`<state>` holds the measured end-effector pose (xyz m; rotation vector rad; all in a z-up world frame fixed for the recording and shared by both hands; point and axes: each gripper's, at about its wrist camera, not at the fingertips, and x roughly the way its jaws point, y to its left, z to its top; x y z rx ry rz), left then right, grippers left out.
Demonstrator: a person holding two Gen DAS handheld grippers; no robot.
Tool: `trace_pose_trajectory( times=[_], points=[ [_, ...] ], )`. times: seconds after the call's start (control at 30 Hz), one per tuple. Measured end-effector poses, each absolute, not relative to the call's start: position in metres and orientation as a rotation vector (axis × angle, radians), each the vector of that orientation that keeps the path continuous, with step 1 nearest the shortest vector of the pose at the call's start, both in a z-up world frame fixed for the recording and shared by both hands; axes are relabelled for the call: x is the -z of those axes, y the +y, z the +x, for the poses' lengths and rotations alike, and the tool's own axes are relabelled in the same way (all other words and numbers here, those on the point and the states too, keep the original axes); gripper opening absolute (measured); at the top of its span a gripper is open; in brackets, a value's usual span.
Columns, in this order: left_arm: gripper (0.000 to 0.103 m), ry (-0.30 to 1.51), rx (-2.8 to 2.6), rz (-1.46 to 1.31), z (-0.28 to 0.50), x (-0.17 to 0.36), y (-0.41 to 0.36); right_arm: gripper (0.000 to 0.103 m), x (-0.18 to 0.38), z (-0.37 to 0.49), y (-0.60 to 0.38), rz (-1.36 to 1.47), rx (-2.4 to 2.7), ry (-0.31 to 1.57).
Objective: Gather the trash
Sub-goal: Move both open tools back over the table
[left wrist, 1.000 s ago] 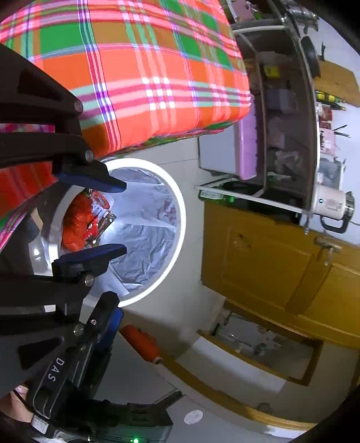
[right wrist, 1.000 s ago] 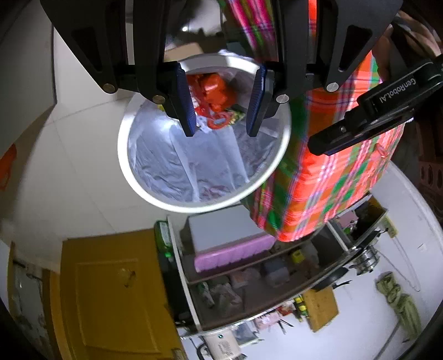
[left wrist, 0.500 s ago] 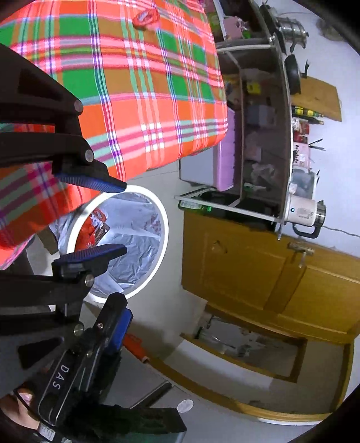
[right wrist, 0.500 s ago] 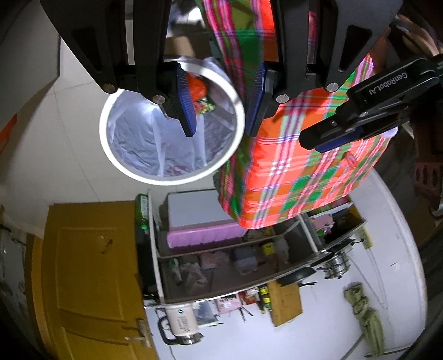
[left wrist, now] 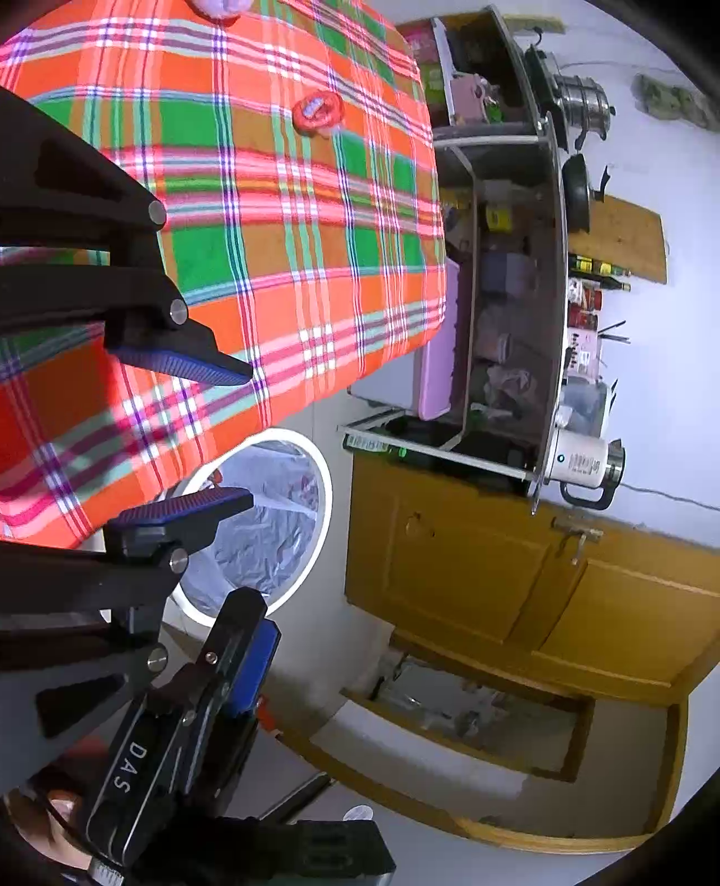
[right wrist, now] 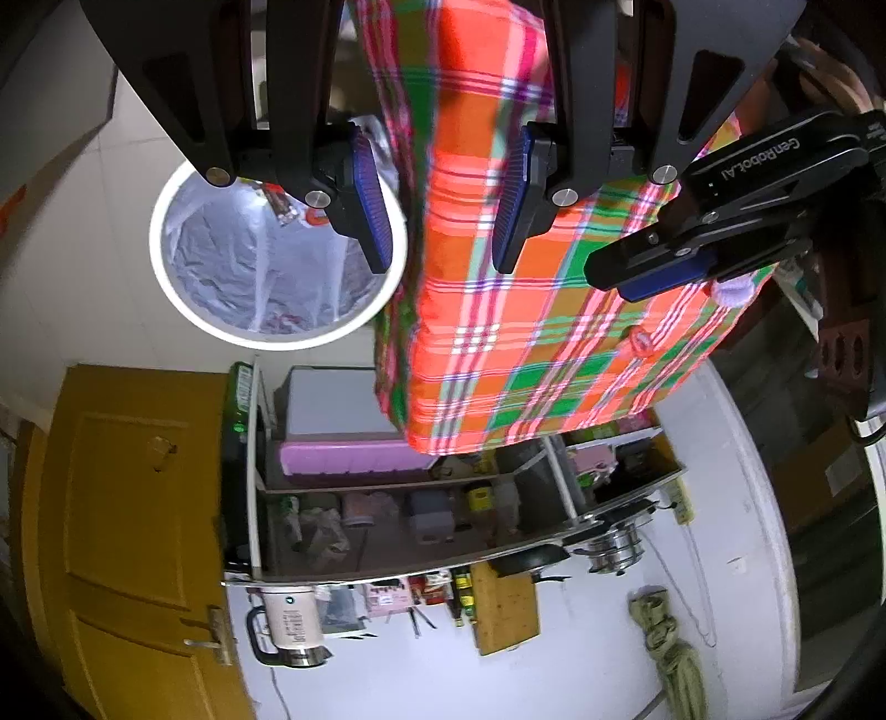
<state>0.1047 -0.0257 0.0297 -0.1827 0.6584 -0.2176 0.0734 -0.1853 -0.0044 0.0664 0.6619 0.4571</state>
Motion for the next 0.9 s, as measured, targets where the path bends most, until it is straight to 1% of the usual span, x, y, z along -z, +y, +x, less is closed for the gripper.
trace_pose_trajectory(
  times=[0.9],
  points=[
    [0.038,0.663,0.054,-0.247,0.078,-0.014,0.049,0.040,0.014,0.072,-0.130,-0.003,-0.595,0.701]
  ],
)
